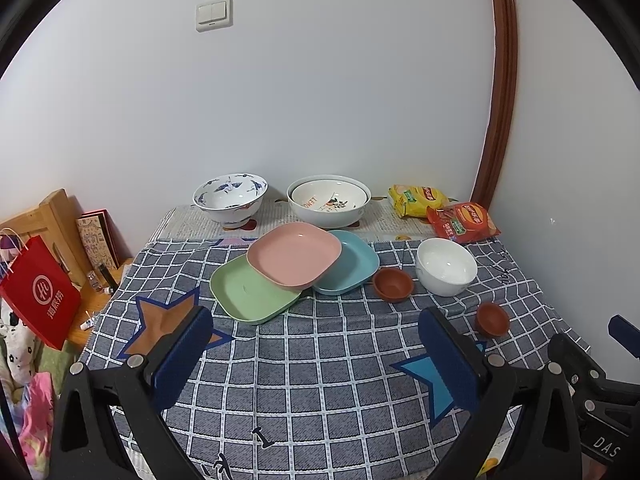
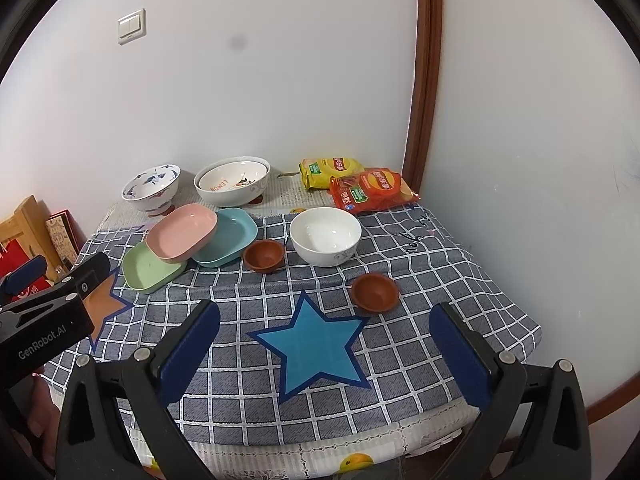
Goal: Organize plates and bowls
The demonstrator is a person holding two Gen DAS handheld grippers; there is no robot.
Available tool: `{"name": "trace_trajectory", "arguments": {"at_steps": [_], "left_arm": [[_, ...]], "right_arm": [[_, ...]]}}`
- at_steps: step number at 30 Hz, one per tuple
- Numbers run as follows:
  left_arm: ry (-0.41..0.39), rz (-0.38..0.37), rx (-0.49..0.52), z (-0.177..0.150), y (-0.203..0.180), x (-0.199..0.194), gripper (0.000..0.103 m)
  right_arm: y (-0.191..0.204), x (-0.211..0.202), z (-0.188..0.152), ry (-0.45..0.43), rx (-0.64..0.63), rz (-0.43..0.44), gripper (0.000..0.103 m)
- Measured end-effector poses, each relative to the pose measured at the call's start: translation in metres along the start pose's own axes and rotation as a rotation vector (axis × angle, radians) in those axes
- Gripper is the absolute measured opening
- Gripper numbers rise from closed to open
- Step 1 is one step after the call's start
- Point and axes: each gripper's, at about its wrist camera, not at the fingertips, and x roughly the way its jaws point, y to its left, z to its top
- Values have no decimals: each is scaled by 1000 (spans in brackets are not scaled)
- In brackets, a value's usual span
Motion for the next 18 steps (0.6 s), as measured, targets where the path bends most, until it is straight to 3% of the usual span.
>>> {"name": "trace_trajectory", "arguments": {"at_steps": [18], "left_arm": [[-5,5,5,2,-1,0,103]], "right_arm": [[2,-2,-1,4,10,10,103]]}}
